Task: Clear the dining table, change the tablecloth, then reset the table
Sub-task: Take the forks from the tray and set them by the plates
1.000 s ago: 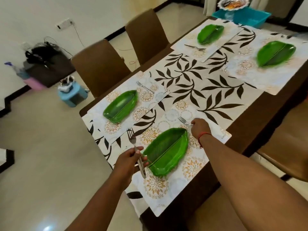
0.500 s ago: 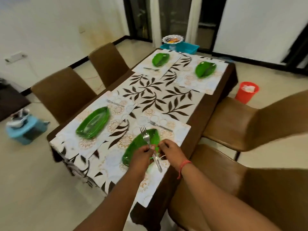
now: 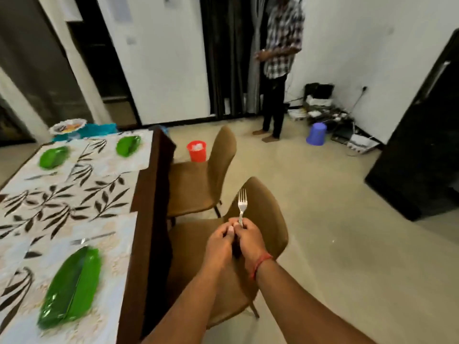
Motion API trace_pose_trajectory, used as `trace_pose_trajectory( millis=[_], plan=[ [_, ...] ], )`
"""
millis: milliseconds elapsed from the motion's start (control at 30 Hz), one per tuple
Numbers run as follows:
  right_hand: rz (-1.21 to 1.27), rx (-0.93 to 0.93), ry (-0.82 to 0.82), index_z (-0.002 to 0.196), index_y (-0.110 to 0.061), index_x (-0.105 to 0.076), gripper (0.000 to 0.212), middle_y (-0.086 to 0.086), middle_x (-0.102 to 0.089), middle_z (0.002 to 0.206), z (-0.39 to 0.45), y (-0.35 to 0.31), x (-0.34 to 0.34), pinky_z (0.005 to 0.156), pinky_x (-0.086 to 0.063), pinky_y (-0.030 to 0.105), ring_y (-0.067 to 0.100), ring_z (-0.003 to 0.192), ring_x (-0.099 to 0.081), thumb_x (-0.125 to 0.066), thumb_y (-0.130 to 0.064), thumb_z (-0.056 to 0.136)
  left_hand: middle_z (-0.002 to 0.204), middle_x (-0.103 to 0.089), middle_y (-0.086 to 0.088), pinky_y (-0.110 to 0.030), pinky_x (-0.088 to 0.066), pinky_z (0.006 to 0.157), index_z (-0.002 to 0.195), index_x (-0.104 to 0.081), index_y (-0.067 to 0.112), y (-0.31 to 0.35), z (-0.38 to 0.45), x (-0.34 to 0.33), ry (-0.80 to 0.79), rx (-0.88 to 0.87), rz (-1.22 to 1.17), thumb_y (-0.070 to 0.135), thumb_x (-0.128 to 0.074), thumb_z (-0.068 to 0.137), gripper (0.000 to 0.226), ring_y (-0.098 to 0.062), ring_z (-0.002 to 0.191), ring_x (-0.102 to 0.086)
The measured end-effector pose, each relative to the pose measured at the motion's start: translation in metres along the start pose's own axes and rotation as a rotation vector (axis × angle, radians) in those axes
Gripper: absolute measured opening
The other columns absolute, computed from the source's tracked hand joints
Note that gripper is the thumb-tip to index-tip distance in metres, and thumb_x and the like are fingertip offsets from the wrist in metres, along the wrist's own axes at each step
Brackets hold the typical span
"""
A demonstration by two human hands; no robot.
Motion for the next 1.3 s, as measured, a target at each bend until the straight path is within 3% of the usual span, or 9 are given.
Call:
trace_pose_trajectory(
  millis=[67,133,333,467,567,833,1167,1300],
  plan=[
    [0.082,0.0,0.058,0.099,-0.015,-0.07,0.022,0.006,-0.073,0.091,0.002,-0.018,0.048,0.08,-0.056,0.032,0.02,0.09,-0.069,-0.048,-0.012,0.101,0.114,-0.072,0.004,-0.042,-0.054,0.097,0.114,-0.071,0.039,0.011,-0.004,-0.054,-0.064,0.001,0.004,0.025,-0.05,0.103,0.027,-0.015,0.107,-0.067],
    [0.13,0.001,0.087,0.103,-0.018,-0.071,0.023,0.007,-0.075,0.096,0.008,-0.031,0.099,0.083,-0.057,0.035,0.022,0.095,-0.07,-0.048,-0.015,0.102,0.115,-0.071,0.003,-0.04,-0.053,0.099,0.122,-0.068,0.032,0.014,-0.007,-0.11,-0.1,-0.011,-0.003,0.022,-0.051,0.103,0.027,-0.016,0.109,-0.065],
    [0.123,0.049,0.092,0.106,-0.019,-0.071,0.026,0.008,-0.076,0.093,0.037,-0.069,0.273,0.073,-0.042,0.043,0.029,0.083,-0.068,-0.045,-0.017,0.102,0.108,-0.074,0.002,-0.037,-0.06,0.085,0.114,-0.072,0.029,0.01,0.002,-0.282,-0.153,-0.096,0.074,0.022,-0.059,0.099,0.021,-0.019,0.1,-0.07],
    [0.189,0.036,0.131,0.112,-0.012,-0.068,0.026,0.013,-0.075,0.103,0.047,-0.096,0.388,0.061,-0.053,0.032,0.022,0.085,-0.073,-0.044,-0.012,0.103,0.102,-0.074,0.002,-0.034,-0.061,0.07,0.105,-0.073,0.028,-0.004,0.005,-0.401,-0.196,-0.076,0.055,0.023,-0.065,0.095,0.013,-0.016,0.089,-0.073],
    [0.207,0.013,0.135,0.114,-0.009,-0.067,0.027,0.016,-0.073,0.106,0.062,-0.114,0.443,0.063,-0.054,0.029,0.022,0.086,-0.072,-0.043,-0.01,0.103,0.101,-0.073,0.003,-0.036,-0.061,0.073,0.1,-0.073,0.029,-0.007,0.016,-0.464,-0.177,-0.057,0.042,0.026,-0.066,0.093,0.01,-0.017,0.086,-0.072],
    [0.183,-0.054,0.06,0.115,-0.008,-0.066,0.03,0.013,-0.074,0.106,0.174,-0.141,0.488,0.07,-0.055,0.031,0.024,0.098,-0.071,-0.039,-0.01,0.103,0.095,-0.074,0.005,-0.039,-0.061,0.079,0.093,-0.073,0.021,0.006,0.112,-0.532,-0.094,0.012,-0.003,0.021,-0.07,0.09,0.004,-0.017,0.085,-0.073],
    [0.207,-0.057,0.044,0.117,-0.004,-0.066,0.034,0.016,-0.071,0.114,0.418,-0.215,0.484,0.073,-0.056,0.034,0.026,0.102,-0.07,-0.036,-0.007,0.103,0.094,-0.076,0.0,-0.044,-0.059,0.078,0.093,-0.074,0.017,0.073,0.35,-0.587,-0.144,0.008,-0.06,0.017,-0.069,0.09,0.006,-0.025,0.09,-0.073],
    [0.216,-0.056,0.034,0.117,-0.004,-0.067,0.033,0.016,-0.071,0.114,0.513,-0.253,0.467,0.071,-0.056,0.033,0.027,0.105,-0.069,-0.038,-0.008,0.103,0.099,-0.076,-0.004,-0.04,-0.059,0.072,0.096,-0.072,0.012,0.114,0.444,-0.597,-0.147,0.036,-0.062,0.015,-0.069,0.09,0.008,-0.024,0.089,-0.073]
  ],
)
Point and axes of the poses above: each hand's wrist, its own z-axis towards the middle knuckle, its own x-axis out of the back of the hand, y = z × x, the point moved 6 cm from there along z, towards the middle knuckle
